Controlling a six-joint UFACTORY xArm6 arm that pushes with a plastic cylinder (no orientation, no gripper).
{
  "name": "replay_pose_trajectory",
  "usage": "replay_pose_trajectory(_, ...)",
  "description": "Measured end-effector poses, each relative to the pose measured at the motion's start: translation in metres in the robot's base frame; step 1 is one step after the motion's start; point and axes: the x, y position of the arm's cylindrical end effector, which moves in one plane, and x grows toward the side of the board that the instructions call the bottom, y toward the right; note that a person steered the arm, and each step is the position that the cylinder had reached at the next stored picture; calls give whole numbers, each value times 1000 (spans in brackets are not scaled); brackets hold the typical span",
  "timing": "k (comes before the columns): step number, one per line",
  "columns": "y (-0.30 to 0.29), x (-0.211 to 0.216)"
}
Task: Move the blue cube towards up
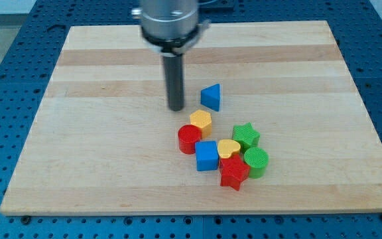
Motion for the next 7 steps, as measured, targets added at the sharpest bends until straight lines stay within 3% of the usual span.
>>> replay_pose_trajectory(2,-15,87)
replay_pose_trajectory(4,39,149)
replay_pose_trajectory(7,91,135)
